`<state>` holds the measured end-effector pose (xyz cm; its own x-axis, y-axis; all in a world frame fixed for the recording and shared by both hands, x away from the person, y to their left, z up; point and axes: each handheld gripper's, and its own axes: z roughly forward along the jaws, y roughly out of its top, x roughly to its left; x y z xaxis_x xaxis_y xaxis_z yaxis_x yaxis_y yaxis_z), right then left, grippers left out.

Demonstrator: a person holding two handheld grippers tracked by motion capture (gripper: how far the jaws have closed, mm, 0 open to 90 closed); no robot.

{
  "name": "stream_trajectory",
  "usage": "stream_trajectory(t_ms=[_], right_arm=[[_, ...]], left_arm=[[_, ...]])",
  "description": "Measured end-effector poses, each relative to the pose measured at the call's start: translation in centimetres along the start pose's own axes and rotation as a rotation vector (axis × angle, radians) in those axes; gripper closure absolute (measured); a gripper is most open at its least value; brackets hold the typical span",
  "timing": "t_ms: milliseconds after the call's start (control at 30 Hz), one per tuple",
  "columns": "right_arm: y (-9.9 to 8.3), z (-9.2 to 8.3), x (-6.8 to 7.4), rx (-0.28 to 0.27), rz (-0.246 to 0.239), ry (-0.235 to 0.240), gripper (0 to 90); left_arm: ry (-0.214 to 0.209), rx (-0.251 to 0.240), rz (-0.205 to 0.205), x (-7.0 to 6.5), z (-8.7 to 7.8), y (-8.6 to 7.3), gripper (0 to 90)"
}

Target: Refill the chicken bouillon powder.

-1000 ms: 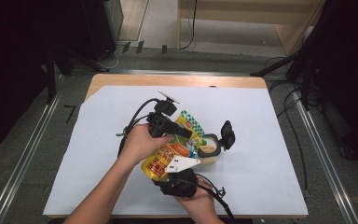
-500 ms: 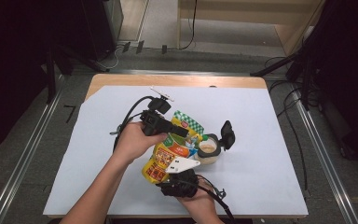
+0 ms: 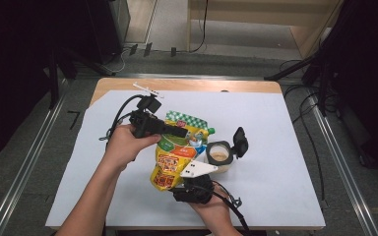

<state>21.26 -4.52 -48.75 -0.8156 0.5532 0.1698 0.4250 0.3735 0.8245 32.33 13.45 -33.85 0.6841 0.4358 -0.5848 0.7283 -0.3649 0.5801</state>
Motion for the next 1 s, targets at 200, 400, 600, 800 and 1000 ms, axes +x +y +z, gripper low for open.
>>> stream_trajectory(t_ms=[200, 400, 600, 800, 1000], right_arm=[[0.3, -0.4, -0.8, -0.007, 0.033, -0.019, 46.1], [0.2, -0.7, -1.5, -0.008, 0.057, -0.035, 46.2], [0.3, -0.8, -1.7, -0.013, 0.057, -0.029, 46.2], [0.6, -1.0, -2.1, -0.009, 0.069, -0.005, 46.7], [1.3, -1.2, -2.1, 0.017, 0.053, 0.032, 46.8]], left_arm=[[-0.024, -0.038, 0.003, -0.3, -1.5, 0.0, 90.0], [-0.019, -0.084, 0.037, -1.0, -3.6, 0.1, 90.0], [0.044, -0.141, 0.031, -0.3, -5.2, 0.0, 90.0], [0.101, -0.144, 0.007, 1.4, -5.3, 0.1, 90.0], [0.150, -0.185, 0.011, 2.9, -5.2, 0.2, 90.0]])
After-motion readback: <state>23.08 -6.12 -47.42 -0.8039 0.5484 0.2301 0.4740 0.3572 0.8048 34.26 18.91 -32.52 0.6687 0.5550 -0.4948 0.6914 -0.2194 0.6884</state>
